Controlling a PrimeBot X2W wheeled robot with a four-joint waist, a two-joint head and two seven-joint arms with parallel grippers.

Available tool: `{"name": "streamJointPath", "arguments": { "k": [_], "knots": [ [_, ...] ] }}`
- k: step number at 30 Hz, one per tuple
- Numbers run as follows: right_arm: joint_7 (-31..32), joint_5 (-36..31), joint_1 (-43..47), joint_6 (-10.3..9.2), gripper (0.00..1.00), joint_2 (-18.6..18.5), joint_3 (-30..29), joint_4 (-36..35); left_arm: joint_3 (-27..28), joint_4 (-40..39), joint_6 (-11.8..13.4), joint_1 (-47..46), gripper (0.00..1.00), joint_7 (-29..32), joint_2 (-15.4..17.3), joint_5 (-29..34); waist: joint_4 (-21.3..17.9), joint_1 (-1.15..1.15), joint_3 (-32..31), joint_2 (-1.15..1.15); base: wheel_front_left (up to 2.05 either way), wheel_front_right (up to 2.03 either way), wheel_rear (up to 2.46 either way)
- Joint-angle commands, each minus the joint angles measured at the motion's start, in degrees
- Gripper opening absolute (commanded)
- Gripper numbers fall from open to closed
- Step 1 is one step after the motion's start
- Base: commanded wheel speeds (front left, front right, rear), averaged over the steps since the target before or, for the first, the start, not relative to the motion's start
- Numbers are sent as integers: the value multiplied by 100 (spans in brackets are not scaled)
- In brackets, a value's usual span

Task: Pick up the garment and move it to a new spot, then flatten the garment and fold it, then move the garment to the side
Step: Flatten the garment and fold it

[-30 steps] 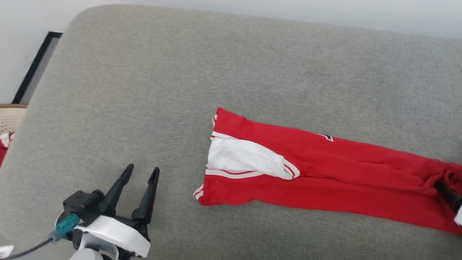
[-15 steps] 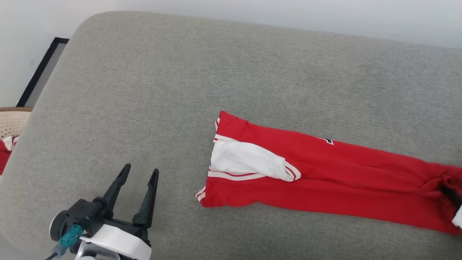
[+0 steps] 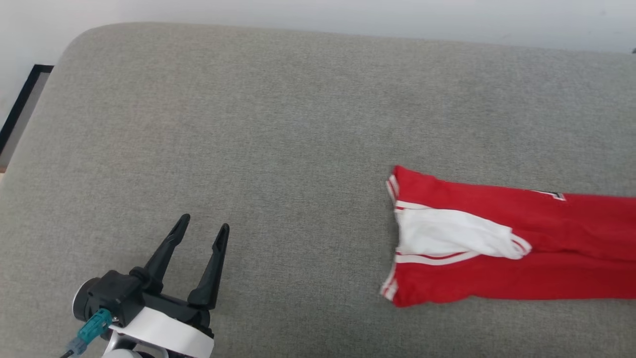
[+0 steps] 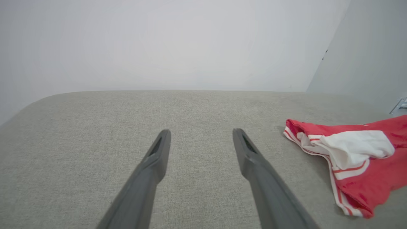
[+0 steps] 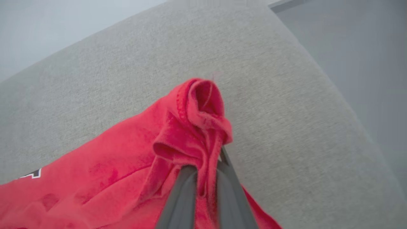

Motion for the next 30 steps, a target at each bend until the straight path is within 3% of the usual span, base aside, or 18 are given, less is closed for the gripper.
{"name": "streamJointPath", "arguments": {
  "k": [1, 5, 9, 16, 22, 26, 30],
  "knots": [
    [-26, -69, -78, -2, 0, -42, -113, 0, -2, -15, 3, 56, 100, -28, 43, -30, -39, 0, -4, 0, 0, 0, 0],
    [33, -242, -123, -1, 0, -83, -308, -86, -20, -70, 3, 26, 100, -28, 67, -39, -85, 0, -17, 0, 0, 0, 0],
    [320, -32, 2, -2, 0, 35, 124, -427, -38, -81, 3, 24, 100, -28, 72, -92, -127, 0, -18, 0, 0, 0, 0],
    [790, 527, 417, -1, 0, 304, 1407, -1597, -62, -47, 3, 29, 100, -28, 5, -174, -146, 0, -22, 0, 0, 0, 0],
    [1016, 606, 461, -1, 0, 412, 2664, -2550, -93, -113, 4, 5, 100, -28, 31, -279, -118, 0, -15, 0, 0, 0, 0],
    [1079, 580, 230, -1, 0, 494, 3500, -2778, -72, -148, 4, -50, 100, -28, 7, -247, -78, 0, 3, 0, 0, 0, 0],
    [923, 556, -207, -1, 0, 650, 4333, -2517, -121, -129, 4, -139, 100, -28, -30, -292, 7, 0, 34, 0, 0, 0, 0]
  ]
}}
